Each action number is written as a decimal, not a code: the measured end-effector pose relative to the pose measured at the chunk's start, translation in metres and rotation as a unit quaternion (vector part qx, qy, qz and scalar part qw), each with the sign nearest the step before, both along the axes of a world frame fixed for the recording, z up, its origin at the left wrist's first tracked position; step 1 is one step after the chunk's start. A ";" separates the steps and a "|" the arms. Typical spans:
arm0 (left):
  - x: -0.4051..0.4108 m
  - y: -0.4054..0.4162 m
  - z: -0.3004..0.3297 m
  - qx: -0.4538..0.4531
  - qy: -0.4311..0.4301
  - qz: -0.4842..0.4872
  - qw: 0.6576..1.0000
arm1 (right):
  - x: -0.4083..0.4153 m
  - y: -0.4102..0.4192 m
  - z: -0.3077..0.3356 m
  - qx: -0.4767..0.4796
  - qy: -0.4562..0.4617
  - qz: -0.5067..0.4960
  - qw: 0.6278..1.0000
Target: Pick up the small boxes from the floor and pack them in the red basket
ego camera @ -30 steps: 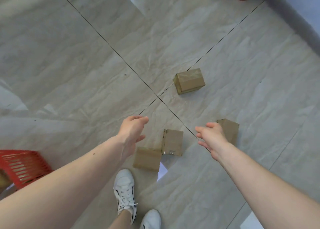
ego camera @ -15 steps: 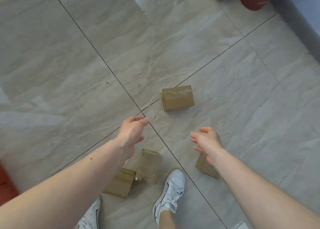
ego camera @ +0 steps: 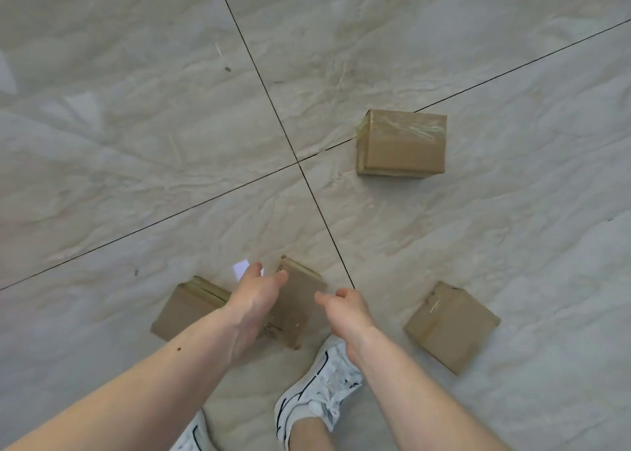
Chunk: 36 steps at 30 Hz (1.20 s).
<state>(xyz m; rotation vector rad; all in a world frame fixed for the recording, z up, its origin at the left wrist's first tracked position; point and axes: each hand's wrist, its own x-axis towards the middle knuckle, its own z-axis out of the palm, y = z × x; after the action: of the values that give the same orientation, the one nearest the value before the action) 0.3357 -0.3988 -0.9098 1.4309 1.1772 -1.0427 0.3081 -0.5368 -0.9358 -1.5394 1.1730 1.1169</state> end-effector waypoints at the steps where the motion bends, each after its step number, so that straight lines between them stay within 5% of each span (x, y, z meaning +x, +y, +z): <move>1: -0.006 0.001 -0.009 -0.007 0.006 -0.007 1.000 | -0.005 0.004 -0.007 0.003 0.008 0.003 1.000; 10: -0.007 0.002 0.002 -0.024 -0.019 0.002 1.000 | 0.002 0.020 0.011 0.019 -0.050 -0.042 0.998; 26: 0.060 0.057 0.236 -0.014 -0.212 0.036 0.976 | 0.082 0.074 0.253 -0.006 -0.233 -0.052 0.971; 36: 0.016 0.109 0.314 0.001 -0.267 0.077 0.961 | 0.049 0.123 0.330 0.016 -0.290 0.001 0.957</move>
<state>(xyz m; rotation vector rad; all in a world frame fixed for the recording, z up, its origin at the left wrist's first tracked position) 0.3514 -0.2897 -0.5955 1.4717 0.8721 -0.4978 0.3570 -0.4142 -0.6062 -1.6836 0.7452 0.6076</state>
